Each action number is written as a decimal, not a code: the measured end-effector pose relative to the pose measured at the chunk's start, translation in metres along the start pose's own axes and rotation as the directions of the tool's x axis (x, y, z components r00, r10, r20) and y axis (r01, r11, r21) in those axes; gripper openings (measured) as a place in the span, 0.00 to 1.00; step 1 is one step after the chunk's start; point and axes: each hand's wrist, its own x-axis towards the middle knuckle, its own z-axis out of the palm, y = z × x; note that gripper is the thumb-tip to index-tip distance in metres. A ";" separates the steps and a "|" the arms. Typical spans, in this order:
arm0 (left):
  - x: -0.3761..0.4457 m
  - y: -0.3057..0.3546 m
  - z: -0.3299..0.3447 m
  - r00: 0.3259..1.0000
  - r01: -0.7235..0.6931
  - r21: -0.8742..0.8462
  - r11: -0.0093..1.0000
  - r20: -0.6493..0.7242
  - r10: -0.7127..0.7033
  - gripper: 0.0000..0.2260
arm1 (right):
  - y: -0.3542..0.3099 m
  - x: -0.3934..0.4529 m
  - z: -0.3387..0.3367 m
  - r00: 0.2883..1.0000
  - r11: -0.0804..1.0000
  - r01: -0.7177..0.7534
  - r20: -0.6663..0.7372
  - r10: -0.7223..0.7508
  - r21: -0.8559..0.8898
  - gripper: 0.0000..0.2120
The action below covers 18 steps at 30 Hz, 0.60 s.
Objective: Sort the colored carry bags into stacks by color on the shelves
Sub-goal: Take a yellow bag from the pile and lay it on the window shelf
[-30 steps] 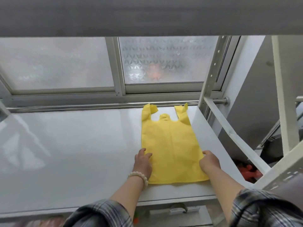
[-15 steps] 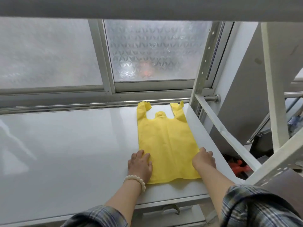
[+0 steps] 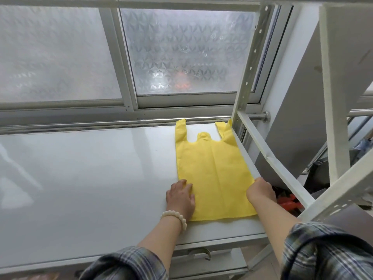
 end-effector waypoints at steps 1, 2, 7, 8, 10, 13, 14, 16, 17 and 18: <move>-0.002 0.004 0.002 1.000 -0.011 0.002 1.000 0.004 0.011 0.20 | 0.002 0.001 -0.002 1.000 1.000 -0.005 -0.013 0.004 -0.025 0.22; -0.004 0.007 0.003 1.000 -0.015 0.001 1.000 0.006 0.015 0.21 | 0.004 0.002 -0.004 1.000 0.999 -0.007 -0.022 0.006 -0.045 0.22; -0.009 0.018 0.008 0.999 0.016 0.042 0.999 0.042 -0.017 0.25 | 0.010 0.004 -0.009 0.994 0.986 0.103 -0.016 -0.106 -0.133 0.20; -0.009 0.020 0.008 0.997 0.049 0.058 0.997 0.057 -0.052 0.26 | 0.012 0.004 -0.009 0.988 0.975 0.154 0.017 -0.154 -0.162 0.20; -0.006 0.021 0.008 0.986 0.129 0.077 0.989 0.095 -0.136 0.28 | 0.016 0.006 -0.006 0.964 0.932 0.263 0.104 -0.244 -0.251 0.22; -0.002 0.020 0.006 0.982 0.146 0.123 0.982 0.105 -0.160 0.30 | 0.026 0.008 -0.002 0.939 0.882 0.339 0.166 -0.300 -0.327 0.25; -0.002 0.019 0.005 0.981 0.147 0.136 0.980 0.104 -0.162 0.31 | 0.028 0.009 -0.002 0.937 0.879 0.347 0.163 -0.309 -0.326 0.26; 0.000 0.018 0.004 0.975 0.167 0.152 0.974 0.119 -0.186 0.34 | 0.032 0.011 -0.002 0.936 0.879 0.350 0.153 -0.316 -0.324 0.27; 0.000 0.017 0.004 0.971 0.179 0.155 0.972 0.129 -0.200 0.35 | 0.033 0.012 -0.002 0.938 0.880 0.346 0.151 -0.313 -0.327 0.28; -0.001 0.017 0.004 0.968 0.185 0.161 0.969 0.140 -0.208 0.36 | 0.033 0.012 -0.001 0.941 0.882 0.336 0.149 -0.303 -0.329 0.29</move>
